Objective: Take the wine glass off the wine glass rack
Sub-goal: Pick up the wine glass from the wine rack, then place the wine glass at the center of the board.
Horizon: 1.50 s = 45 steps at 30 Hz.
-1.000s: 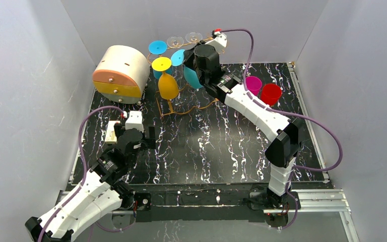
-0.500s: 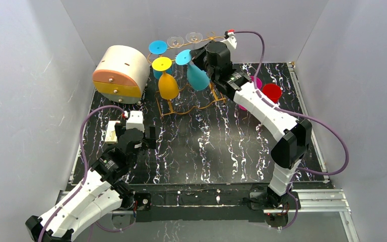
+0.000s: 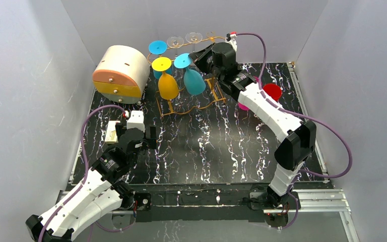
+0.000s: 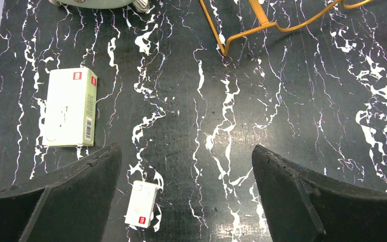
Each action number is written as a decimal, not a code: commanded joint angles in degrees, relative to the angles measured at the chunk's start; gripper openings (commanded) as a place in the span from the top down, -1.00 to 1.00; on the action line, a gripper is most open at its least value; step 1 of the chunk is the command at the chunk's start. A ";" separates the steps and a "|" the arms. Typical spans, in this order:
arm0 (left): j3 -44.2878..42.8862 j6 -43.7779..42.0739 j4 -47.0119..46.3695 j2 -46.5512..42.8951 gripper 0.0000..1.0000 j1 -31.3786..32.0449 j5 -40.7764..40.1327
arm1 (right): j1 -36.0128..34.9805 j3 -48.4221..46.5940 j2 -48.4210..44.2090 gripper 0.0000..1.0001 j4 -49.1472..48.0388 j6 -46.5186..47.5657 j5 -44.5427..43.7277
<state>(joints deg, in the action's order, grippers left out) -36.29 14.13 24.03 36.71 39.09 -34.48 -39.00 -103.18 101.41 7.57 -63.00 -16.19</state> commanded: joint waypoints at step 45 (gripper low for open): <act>8.48 31.56 -36.07 -4.02 -0.66 -0.30 44.51 | 2.62 47.37 -33.48 0.97 -24.16 32.80 56.26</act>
<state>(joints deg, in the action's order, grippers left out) -28.84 38.68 2.48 30.09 39.09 0.54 -36.71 -54.68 68.42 -9.78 -32.23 30.72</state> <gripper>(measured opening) 0.852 0.085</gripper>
